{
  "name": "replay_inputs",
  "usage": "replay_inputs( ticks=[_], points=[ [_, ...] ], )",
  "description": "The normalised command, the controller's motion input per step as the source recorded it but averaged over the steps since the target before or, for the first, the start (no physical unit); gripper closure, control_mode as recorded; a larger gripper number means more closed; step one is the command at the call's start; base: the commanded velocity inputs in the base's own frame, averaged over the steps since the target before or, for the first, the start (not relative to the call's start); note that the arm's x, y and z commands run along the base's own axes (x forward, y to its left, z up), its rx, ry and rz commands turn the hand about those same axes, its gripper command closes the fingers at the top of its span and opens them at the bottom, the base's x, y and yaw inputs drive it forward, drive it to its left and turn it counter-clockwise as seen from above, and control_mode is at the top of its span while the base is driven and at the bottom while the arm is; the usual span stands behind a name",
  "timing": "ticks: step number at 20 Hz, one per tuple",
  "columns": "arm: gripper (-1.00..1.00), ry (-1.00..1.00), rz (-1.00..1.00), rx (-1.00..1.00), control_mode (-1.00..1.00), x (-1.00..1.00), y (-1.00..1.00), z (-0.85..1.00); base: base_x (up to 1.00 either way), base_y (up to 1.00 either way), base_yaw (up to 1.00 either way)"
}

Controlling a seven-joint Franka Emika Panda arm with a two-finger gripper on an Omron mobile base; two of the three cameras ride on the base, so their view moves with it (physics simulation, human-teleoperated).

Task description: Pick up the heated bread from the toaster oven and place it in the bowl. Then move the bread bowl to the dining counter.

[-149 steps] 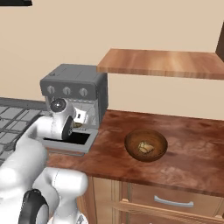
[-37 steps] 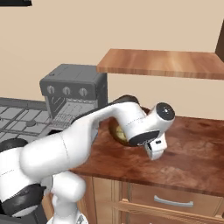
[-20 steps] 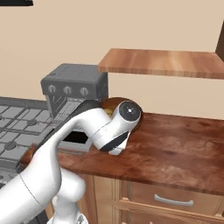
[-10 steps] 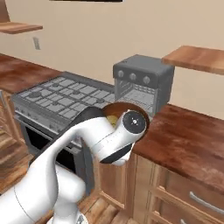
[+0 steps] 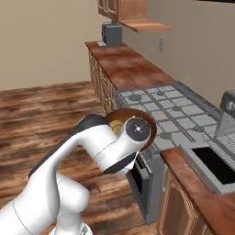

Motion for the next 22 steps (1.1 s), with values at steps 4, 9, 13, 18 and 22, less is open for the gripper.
replay_inputs(
  ticks=[4, 9, 13, 18, 22],
  points=[
    [1.0, 0.0, 0.0, 0.0, 1.0, 0.0, 0.0, 0.0, 0.0, 0.24, 0.98],
    [1.0, 0.0, 0.0, 0.0, 1.0, 0.0, 0.0, 0.0, 0.0, 0.13, 0.98],
    [1.0, 0.0, 0.0, 0.0, 1.0, 0.0, 0.0, 0.0, 0.07, 0.0, 0.93],
    [1.0, 0.0, 0.0, 0.0, 1.0, 0.0, 0.0, 0.0, 0.87, 0.0, 0.64],
    [1.0, 0.0, 0.0, 0.0, 1.0, 0.0, 0.0, 0.0, 1.0, 0.0, 0.51]
  ],
)
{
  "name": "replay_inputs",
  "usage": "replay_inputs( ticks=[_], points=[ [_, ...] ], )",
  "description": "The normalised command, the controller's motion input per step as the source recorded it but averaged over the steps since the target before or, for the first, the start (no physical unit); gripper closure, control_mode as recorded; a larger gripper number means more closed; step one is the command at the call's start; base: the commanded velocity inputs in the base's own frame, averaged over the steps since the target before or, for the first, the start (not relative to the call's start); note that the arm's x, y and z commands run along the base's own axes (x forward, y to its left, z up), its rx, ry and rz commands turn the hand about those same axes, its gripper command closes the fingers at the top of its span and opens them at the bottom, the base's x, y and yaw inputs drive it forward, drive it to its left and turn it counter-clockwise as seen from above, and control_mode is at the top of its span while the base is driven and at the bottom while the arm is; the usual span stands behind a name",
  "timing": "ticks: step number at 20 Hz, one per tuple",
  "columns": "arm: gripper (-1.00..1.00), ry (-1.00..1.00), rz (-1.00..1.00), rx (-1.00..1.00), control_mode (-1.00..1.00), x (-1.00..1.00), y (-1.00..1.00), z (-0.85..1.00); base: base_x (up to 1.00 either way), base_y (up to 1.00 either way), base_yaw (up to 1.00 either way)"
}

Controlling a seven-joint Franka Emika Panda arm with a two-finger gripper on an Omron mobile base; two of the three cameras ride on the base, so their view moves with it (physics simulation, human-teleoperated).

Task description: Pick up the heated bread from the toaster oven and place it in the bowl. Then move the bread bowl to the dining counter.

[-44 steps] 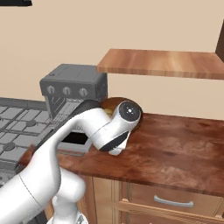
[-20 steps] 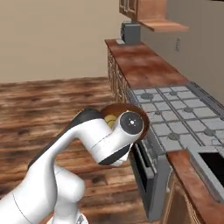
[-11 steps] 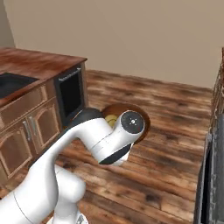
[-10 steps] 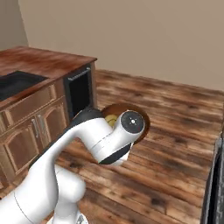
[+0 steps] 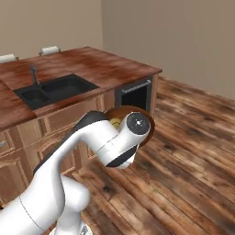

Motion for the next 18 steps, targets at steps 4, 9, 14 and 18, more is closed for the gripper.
replay_inputs(
  ticks=[4, 9, 14, 18],
  points=[
    [1.0, 0.0, 0.0, 0.0, 1.0, 0.0, 0.0, 0.0, 1.0, 0.0, 0.36],
    [1.0, 0.0, 0.0, 0.0, 1.0, 0.0, 0.0, 0.0, 1.0, -0.04, 0.22],
    [1.0, 0.0, 0.0, 0.0, 1.0, 0.0, 0.0, 0.0, 1.0, -0.46, 0.23],
    [1.0, 0.0, 0.0, 0.0, 1.0, 0.0, 0.0, 0.0, 1.0, -1.0, 0.1]
  ],
)
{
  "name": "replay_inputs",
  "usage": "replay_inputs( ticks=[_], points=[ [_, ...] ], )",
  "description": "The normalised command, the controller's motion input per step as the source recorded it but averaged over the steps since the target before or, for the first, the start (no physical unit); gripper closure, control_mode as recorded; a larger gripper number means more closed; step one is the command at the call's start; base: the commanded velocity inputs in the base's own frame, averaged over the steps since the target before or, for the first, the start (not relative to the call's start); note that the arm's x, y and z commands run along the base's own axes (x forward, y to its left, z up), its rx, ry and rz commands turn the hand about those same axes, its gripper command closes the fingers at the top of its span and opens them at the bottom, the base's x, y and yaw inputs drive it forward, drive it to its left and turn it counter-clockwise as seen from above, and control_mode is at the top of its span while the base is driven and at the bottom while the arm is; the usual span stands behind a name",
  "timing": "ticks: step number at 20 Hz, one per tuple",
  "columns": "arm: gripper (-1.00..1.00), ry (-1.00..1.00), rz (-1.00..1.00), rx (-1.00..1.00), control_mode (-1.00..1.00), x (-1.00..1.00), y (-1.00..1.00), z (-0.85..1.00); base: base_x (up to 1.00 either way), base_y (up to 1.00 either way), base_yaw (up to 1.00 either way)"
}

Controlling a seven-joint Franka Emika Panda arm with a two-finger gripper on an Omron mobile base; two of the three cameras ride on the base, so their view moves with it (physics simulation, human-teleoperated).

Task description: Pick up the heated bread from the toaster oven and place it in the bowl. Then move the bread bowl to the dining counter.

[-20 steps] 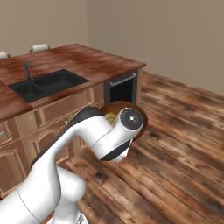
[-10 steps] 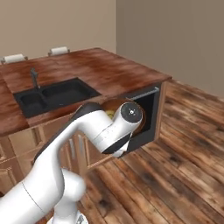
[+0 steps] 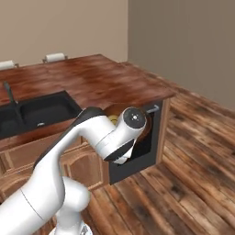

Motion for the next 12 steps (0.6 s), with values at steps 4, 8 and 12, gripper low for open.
replay_inputs(
  ticks=[4, 8, 12],
  points=[
    [1.0, 0.0, 0.0, 0.0, 1.0, 0.0, 0.0, 0.0, 1.0, -1.0, 0.08],
    [1.0, 0.0, 0.0, 0.0, 1.0, 0.0, 0.0, 0.0, 1.0, -0.68, 0.36],
    [1.0, 0.0, 0.0, 0.0, 1.0, 0.0, 0.0, 0.0, 1.0, -0.31, 0.6]
  ],
)
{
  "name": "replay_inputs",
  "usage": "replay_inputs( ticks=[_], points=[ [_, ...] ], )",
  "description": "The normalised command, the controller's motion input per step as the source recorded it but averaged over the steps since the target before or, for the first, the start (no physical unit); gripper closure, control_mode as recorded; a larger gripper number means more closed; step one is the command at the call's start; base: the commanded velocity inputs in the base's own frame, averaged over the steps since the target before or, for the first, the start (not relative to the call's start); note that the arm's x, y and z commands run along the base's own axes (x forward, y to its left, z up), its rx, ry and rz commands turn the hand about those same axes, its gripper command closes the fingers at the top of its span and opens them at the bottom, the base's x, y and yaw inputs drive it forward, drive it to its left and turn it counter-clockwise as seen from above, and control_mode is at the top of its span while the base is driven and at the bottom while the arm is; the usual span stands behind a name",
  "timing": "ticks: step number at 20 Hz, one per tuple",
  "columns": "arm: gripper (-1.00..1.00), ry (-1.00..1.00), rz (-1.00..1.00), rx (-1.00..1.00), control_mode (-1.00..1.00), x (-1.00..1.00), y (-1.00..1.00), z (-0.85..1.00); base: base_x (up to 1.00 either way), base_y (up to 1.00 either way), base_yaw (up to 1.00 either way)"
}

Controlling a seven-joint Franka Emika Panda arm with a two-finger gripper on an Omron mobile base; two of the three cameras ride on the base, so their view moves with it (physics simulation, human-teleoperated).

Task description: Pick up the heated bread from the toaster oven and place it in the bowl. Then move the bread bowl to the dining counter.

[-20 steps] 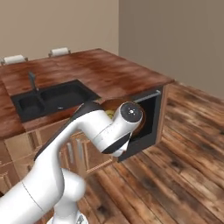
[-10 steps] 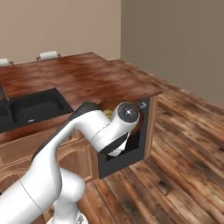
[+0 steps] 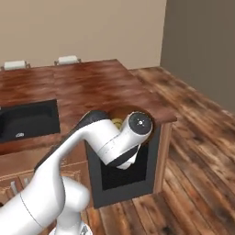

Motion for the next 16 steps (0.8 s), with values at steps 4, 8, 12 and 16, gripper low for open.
replay_inputs(
  ticks=[4, 8, 12, 16],
  points=[
    [1.0, 0.0, 0.0, 0.0, 1.0, 0.0, 0.0, 0.0, 1.0, -0.3, 0.64],
    [1.0, 0.0, 0.0, 0.0, 1.0, 0.0, 0.0, 0.0, 1.0, -0.28, 0.71],
    [1.0, 0.0, 0.0, 0.0, 1.0, 0.0, 0.0, 0.0, 0.98, -0.51, 0.69],
    [1.0, 0.04, 0.26, 0.0, -1.0, 0.62, -0.31, -0.21, 0.15, -0.18, 0.17]
  ],
)
